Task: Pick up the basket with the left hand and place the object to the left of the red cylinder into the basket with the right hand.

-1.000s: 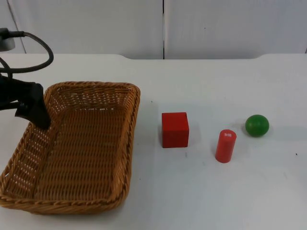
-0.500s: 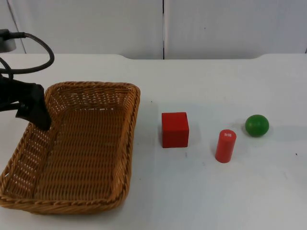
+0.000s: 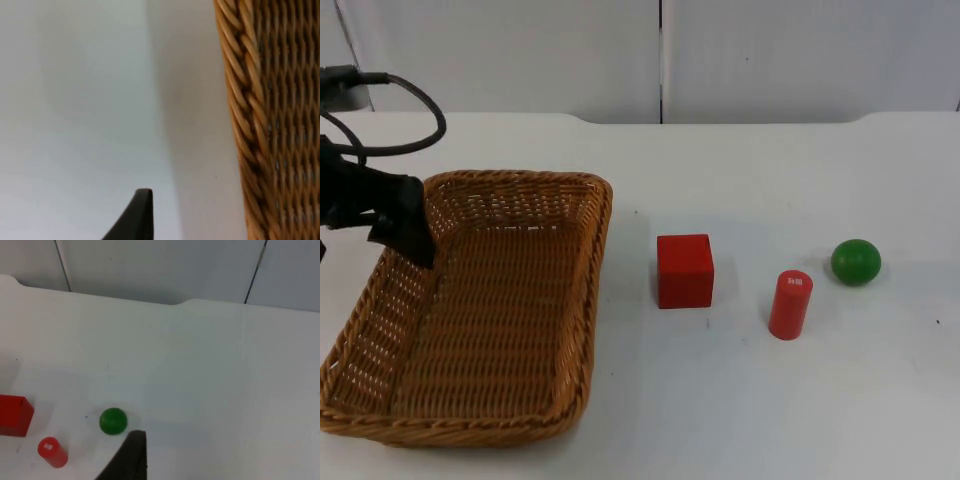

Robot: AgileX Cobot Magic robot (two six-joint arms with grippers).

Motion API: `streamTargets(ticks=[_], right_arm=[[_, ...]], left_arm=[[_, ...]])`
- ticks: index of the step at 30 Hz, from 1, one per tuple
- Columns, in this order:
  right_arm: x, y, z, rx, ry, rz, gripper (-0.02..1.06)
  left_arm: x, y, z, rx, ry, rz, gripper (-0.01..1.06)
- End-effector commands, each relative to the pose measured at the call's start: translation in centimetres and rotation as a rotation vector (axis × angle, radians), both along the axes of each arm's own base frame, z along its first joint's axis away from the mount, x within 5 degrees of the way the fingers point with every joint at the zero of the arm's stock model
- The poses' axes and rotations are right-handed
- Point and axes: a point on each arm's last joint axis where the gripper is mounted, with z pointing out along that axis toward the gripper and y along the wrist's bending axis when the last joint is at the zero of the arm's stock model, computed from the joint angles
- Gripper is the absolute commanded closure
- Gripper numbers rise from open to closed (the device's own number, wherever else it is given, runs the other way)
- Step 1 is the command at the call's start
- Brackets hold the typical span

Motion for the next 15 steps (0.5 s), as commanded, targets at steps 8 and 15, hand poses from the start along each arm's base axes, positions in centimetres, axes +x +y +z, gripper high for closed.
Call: streamTargets(ticks=[8, 15], right_arm=[[-0.1, -0.1, 0.2, -0.004, -0.002, 0.001, -0.01], [-0.2, -0.1, 0.2, -0.005, 0.003, 0.001, -0.01]], left_arm=[[1.8, -0.2, -3.0, -0.017, 0.079, -0.02, 0.0], [1.8, -0.5, -4.7, -0.043, 0.108, -0.046, 0.0]])
